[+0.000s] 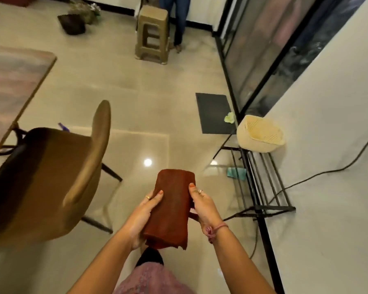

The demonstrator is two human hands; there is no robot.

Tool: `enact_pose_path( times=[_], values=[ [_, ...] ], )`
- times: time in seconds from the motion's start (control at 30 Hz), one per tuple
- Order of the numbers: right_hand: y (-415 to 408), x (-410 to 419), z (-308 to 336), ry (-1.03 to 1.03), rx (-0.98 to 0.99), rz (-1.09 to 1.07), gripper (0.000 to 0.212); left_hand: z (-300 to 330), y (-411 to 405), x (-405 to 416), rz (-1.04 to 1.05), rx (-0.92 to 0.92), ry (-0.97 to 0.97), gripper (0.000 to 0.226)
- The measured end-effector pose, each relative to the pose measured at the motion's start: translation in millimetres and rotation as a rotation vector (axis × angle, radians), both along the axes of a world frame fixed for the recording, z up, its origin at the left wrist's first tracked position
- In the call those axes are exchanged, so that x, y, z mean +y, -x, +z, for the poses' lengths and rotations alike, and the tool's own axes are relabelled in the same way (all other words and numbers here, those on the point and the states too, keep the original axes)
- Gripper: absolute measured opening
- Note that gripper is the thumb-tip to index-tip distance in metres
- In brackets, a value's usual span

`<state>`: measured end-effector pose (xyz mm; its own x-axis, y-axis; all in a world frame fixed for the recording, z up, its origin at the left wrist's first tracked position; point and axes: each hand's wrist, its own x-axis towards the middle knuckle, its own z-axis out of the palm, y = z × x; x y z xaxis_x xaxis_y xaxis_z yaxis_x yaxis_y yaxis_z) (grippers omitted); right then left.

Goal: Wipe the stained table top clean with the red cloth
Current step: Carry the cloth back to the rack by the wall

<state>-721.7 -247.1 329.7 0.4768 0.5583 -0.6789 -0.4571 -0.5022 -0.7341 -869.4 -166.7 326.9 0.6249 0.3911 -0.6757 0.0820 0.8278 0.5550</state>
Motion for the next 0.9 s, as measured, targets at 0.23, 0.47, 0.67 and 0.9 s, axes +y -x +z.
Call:
enact_pose_path(
  times=[0.23,0.47,0.67,0.9],
  values=[
    [-46,53,-3,-0.227,0.169,-0.2,0.06,21,-90,68,-0.289,-0.058,-0.241,0.049],
    [-90,76,-2,-0.481,0.443,-0.457,0.048,48,-178,95,-0.833,0.018,-0.869,0.046],
    [-158,84,-10,-0.541,0.414,-0.62,0.063,44,-253,125,-0.458,0.073,-1.129,0.027],
    [-266,119,12,-0.401,0.393,-0.496,0.055,40,-359,168,-0.66,0.039,-0.474,0.083]
  ],
)
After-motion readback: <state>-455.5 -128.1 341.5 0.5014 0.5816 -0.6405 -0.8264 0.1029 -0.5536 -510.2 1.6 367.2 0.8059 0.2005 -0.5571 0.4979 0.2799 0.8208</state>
